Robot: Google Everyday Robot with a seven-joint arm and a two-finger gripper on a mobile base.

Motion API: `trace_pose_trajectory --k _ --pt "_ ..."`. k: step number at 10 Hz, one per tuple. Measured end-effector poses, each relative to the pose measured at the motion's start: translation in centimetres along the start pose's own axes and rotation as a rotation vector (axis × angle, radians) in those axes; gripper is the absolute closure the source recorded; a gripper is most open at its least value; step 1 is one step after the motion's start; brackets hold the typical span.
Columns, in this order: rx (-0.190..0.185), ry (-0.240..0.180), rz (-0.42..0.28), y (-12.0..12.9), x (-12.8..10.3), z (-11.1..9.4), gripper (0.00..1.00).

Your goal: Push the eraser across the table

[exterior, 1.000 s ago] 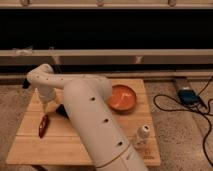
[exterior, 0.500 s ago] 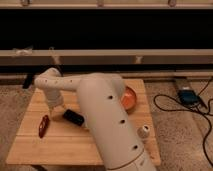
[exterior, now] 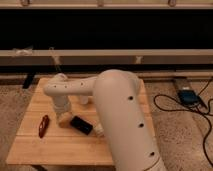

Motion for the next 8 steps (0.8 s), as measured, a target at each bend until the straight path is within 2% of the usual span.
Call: trace_pose_trajectory --k 5,7,8 --pt "0.001 0.018 0.090 -1.9 4.6 0.5 0.35" --pt "-0.001 0.017 0.137 -3.1 6.7 0.3 0.35" --pt "-0.015 0.001 0.148 -3.3 7.3 0.0 0.35"
